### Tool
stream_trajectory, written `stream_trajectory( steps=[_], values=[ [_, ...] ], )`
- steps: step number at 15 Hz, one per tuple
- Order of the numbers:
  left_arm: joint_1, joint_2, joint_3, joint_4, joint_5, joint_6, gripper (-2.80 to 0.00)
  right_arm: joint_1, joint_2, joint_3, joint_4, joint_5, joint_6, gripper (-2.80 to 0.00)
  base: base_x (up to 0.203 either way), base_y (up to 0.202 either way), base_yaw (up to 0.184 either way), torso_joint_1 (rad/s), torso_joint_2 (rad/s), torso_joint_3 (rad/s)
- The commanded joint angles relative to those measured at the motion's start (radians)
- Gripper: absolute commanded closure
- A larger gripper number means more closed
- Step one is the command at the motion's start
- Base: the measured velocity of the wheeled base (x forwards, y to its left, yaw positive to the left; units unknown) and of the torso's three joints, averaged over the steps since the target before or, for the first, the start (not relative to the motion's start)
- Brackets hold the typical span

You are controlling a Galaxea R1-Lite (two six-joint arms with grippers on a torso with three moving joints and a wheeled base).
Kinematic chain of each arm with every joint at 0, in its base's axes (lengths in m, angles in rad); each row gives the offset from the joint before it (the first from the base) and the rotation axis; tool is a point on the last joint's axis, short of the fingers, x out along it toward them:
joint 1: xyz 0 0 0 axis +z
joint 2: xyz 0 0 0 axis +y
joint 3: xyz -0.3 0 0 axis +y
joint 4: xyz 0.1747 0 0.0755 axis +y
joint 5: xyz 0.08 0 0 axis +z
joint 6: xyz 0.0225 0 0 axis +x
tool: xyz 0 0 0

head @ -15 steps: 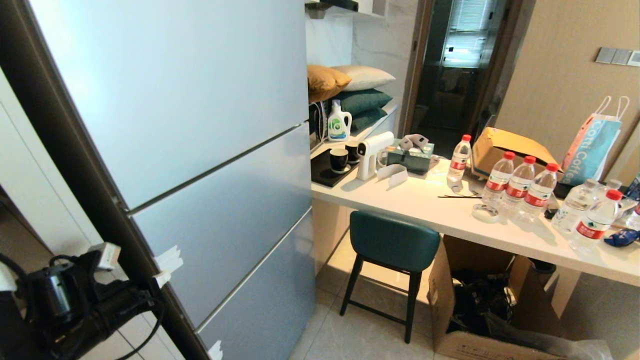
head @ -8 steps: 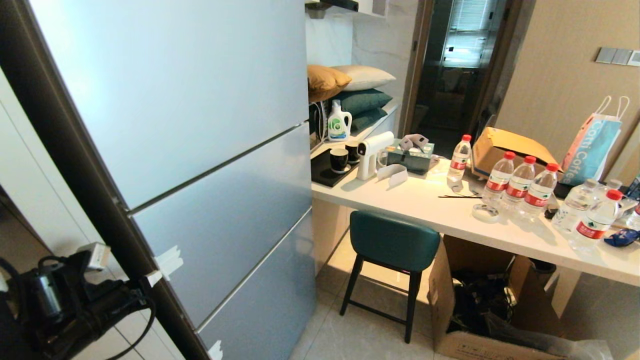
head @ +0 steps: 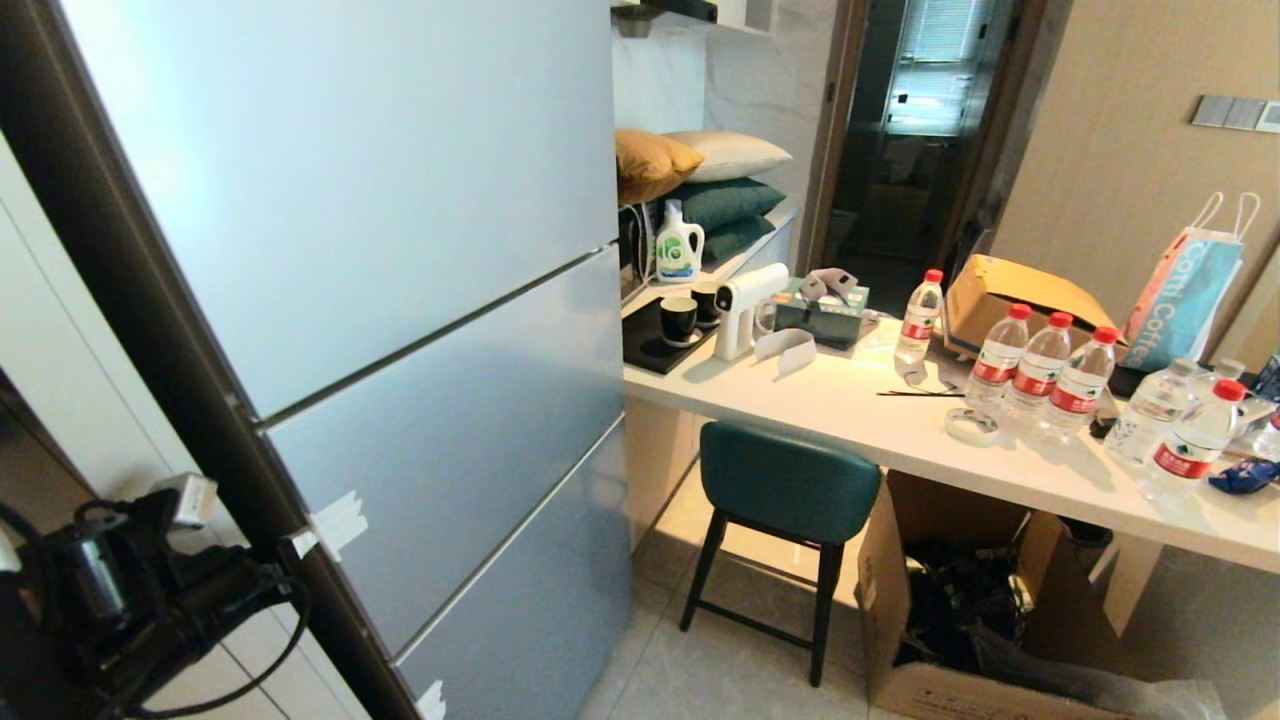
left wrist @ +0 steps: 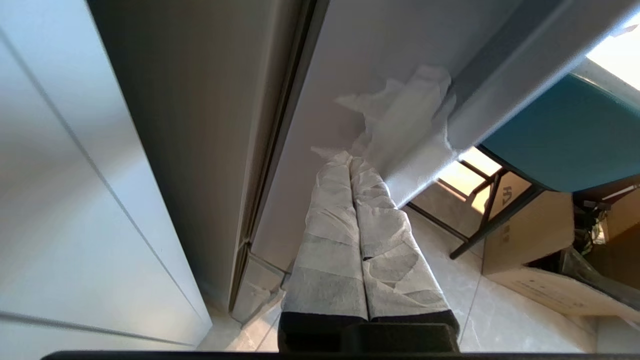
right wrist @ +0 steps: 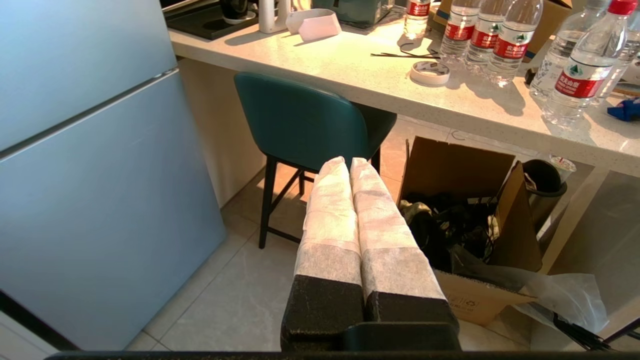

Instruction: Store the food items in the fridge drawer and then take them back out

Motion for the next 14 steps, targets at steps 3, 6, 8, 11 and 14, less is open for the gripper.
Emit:
stream_trajectory(
  steps=[3,6,8,11,14],
  values=[
    [-0.03,0.01,-0.009,-0.008,-0.002,-0.002,0.0,0.0,0.001,-0.001,0.0,0.0,0.0,0.0,0.0,0.0,0.0,0.0,0.0,0.0],
    [-0.069,0.009,-0.004,-0.008,-0.005,-0.013,0.0,0.0,0.002,-0.001,0.0,0.0,0.0,0.0,0.0,0.0,0.0,0.0,0.0,0.0],
    [-0.113,0.005,-0.007,-0.008,-0.007,-0.052,0.0,0.0,0.002,0.001,0.0,0.0,0.0,0.0,0.0,0.0,0.0,0.0,0.0,0.0],
    [-0.157,0.001,-0.007,-0.008,-0.016,-0.065,0.0,0.0,0.002,0.0,0.0,0.0,0.0,0.0,0.0,0.0,0.0,0.0,0.0,0.0],
    [-0.165,-0.005,0.012,-0.008,-0.047,-0.069,0.0,0.0,0.002,-0.001,0.0,0.0,0.0,0.0,0.0,0.0,0.0,0.0,0.0,0.0]
  ],
)
